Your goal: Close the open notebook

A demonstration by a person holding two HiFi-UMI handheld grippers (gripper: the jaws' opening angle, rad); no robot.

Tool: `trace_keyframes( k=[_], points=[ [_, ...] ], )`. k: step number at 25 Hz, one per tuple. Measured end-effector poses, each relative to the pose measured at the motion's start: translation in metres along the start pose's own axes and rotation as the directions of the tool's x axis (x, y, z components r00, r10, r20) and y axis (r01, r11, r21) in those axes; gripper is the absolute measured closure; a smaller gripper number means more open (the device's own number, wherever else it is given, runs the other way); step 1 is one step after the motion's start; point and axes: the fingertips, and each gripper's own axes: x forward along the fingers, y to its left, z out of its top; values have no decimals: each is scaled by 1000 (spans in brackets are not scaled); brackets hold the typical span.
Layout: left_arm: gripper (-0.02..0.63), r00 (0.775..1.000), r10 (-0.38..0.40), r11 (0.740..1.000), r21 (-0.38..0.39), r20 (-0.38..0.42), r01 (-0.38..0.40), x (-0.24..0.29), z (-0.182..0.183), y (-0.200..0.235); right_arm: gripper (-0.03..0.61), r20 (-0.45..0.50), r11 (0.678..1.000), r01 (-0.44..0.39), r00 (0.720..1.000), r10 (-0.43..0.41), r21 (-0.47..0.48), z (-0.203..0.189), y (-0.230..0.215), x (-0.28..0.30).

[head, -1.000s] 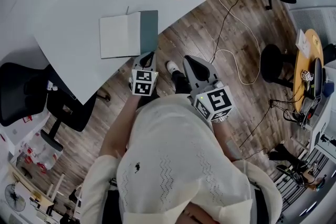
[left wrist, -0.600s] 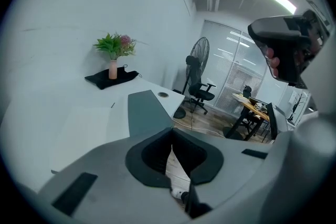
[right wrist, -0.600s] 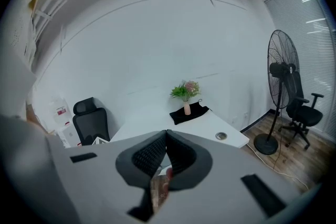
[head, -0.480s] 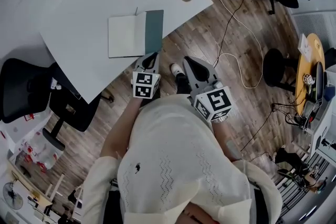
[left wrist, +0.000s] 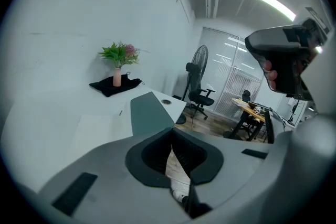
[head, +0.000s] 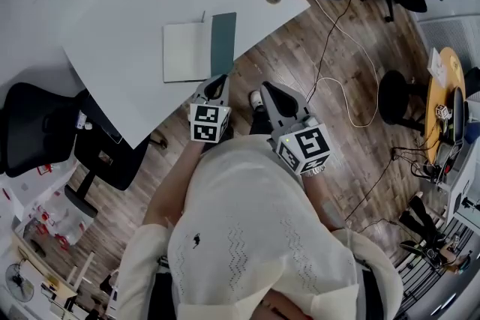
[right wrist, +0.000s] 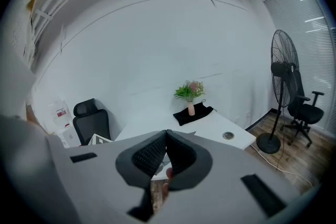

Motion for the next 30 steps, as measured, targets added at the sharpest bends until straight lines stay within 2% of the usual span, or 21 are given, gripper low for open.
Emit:
trace_keyframes(
  k=[14,30],
  points=[
    [597,999,28,999,30,41,-29,-18,7,19,577,20,999,-26,999,27,-31,2,24,10],
    [597,991,111,993,28,76,-114,-40,6,49,577,11,996,-65,998,66,-59,4,43,21]
  ],
)
